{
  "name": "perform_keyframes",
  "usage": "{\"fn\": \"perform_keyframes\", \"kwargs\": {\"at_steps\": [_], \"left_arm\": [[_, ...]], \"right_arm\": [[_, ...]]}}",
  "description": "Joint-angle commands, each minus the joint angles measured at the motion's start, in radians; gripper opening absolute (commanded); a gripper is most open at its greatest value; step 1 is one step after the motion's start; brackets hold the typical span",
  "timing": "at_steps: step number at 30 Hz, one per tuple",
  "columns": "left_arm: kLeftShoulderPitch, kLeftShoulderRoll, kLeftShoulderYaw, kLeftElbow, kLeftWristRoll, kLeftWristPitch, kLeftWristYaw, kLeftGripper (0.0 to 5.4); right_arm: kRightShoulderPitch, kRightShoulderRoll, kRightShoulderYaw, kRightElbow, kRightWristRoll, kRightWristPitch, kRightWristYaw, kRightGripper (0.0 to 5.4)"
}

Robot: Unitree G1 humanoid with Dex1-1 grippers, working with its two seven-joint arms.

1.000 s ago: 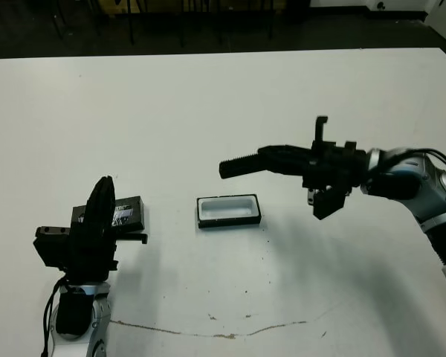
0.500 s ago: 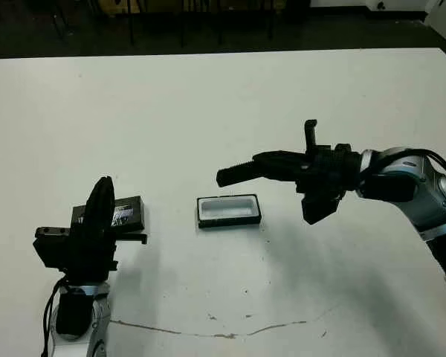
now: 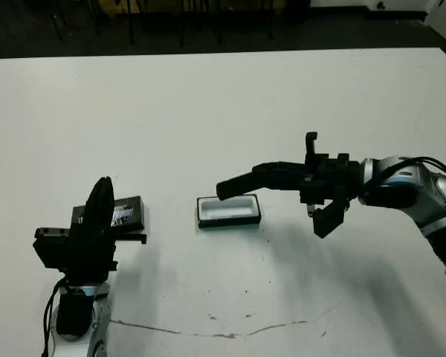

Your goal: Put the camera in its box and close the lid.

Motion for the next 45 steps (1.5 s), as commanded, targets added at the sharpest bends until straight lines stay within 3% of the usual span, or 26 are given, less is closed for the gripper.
{"fn": "perform_keyframes", "kwargs": {"at_steps": [1, 10, 15, 20, 28, 35, 45], "left_arm": [[0.075, 0.002, 0.002, 0.014, -0.008, 0.009, -0.003, 0.00], [0.078, -0.001, -0.002, 0.002, -0.002, 0.027, 0.004, 0.00], [0.073, 0.003, 0.001, 0.021, -0.011, 0.006, -0.006, 0.00], [0.075, 0.003, -0.001, 0.016, -0.013, 0.009, -0.008, 0.00], [0.076, -0.002, -0.001, 0.019, 0.001, 0.000, 0.001, 0.00], [0.081, -0.008, -0.007, 0.008, -0.001, 0.016, 0.009, 0.00], [0.081, -0.003, -0.010, 0.013, -0.006, 0.006, 0.006, 0.00]], "right_arm": [[-0.025, 0.005, 0.014, 0.028, -0.060, -0.053, -0.046, 0.01], [-0.031, 0.001, 0.035, 0.021, -0.083, -0.031, -0.051, 0.01], [-0.041, 0.002, 0.044, 0.038, -0.122, -0.066, -0.091, 0.01], [-0.022, -0.014, 0.055, -0.030, -0.097, 0.017, -0.015, 0.01], [0.006, -0.017, 0.057, -0.059, -0.140, 0.037, -0.038, 0.01], [0.015, -0.021, 0.065, -0.069, -0.129, 0.077, -0.006, 0.01], [0.030, -0.016, 0.064, -0.050, -0.082, 0.063, -0.018, 0.01]]}}
